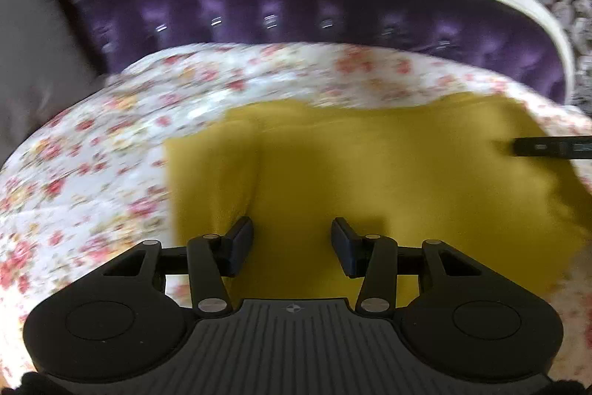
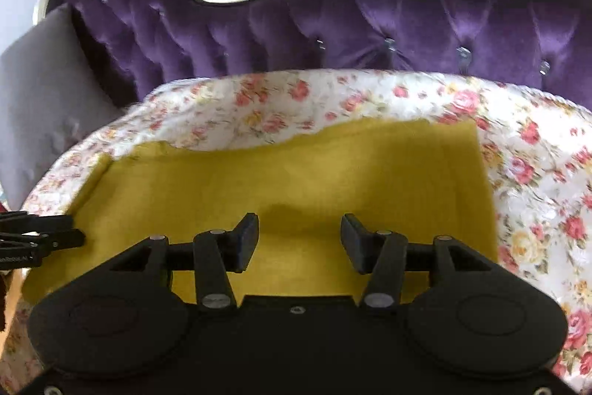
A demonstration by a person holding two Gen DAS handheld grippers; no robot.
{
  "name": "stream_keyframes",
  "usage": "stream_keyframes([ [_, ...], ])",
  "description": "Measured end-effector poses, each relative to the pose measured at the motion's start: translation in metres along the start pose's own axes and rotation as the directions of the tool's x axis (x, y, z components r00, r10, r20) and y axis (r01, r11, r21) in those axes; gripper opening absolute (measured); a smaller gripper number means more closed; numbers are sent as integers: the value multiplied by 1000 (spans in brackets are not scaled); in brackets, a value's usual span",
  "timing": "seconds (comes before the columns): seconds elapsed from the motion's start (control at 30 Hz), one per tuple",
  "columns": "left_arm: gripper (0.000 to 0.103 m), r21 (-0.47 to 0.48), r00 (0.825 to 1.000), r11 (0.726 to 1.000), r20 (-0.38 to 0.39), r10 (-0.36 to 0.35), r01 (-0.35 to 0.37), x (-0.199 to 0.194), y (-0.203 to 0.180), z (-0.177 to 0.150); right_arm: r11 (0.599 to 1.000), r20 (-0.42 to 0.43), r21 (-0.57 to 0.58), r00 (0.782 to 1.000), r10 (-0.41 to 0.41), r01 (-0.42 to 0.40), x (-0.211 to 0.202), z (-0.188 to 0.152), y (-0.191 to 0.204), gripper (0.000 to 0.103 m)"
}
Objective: Fold small clothes
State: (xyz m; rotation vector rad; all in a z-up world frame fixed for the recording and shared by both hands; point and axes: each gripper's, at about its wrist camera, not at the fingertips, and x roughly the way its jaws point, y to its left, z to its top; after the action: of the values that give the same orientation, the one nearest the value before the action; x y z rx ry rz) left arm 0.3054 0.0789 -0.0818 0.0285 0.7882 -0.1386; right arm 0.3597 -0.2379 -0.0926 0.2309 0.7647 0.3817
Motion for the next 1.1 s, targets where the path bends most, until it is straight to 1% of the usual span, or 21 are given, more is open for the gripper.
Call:
stream_keyframes([
  [0.03,45,-22,1000,999,1,23,-23,2,11,-1,1000,0,8,1000,-12,12,0,0,-3,56],
  [0.1,50,-61,999,997,2,54,-54,4,32,2,999,7,33,1000,-19,19,-3,-1,-12,54],
  [0.13,51,-78,996,993,-3,87,-87,5,41,4,999,10,42,1000,-22,21,-6,-1,-16,54],
  [0.2,50,-87,986,982,-18,165,-166,10,59,9,998,13,44,999,-39,38,-10,-1,-18,54],
  [0.3,49,-122,977,970,-35,208,-211,5,78,16,997,18,44,998,-61,60,-17,-2,-19,55],
  [0.33,49,-130,977,968,-21,212,-213,-4,81,16,997,25,46,998,-64,62,-21,-3,-19,55],
  [0.43,50,-115,985,979,10,170,-168,-30,76,13,998,45,34,998,-51,49,-39,-5,-14,56],
  [0.53,53,-53,994,993,23,107,-106,-49,52,1,1000,36,4,999,-29,29,-53,-14,-2,56],
  [0.63,60,-3,1000,1000,7,30,-30,-57,22,-19,999,-1,-37,1000,-16,16,-61,-32,12,56],
  [0.7,60,30,1000,1000,-16,-2,2,-56,3,-34,997,-37,-77,999,-31,28,-63,-46,20,56],
  [0.73,60,43,1000,999,-31,-6,7,-54,-2,-41,995,-56,-94,998,-41,36,-64,-55,23,56],
  [0.8,62,63,998,998,-53,16,-13,-51,-9,-56,993,-82,-110,995,-58,48,-65,-69,24,56],
  [0.87,65,72,999,997,-39,34,-31,-54,-10,-65,990,-76,-126,994,-76,66,-73,-78,26,56],
  [0.93,65,19,999,1000,-46,15,-14,-55,-2,-68,988,-83,-135,993,-89,77,-78,-83,27,56],
  [0.97,66,9,999,1000,-45,12,-11,-55,0,-69,988,-88,-135,992,-93,81,-80,-85,26,56],
  [1.03,66,26,999,1000,-38,14,-13,-57,0,-71,987,-88,-134,991,-99,87,-83,-88,26,56],
  [1.1,67,21,999,1000,-32,10,-9,-58,-1,-73,990,-99,-118,991,-93,81,-88,-88,24,57],
])
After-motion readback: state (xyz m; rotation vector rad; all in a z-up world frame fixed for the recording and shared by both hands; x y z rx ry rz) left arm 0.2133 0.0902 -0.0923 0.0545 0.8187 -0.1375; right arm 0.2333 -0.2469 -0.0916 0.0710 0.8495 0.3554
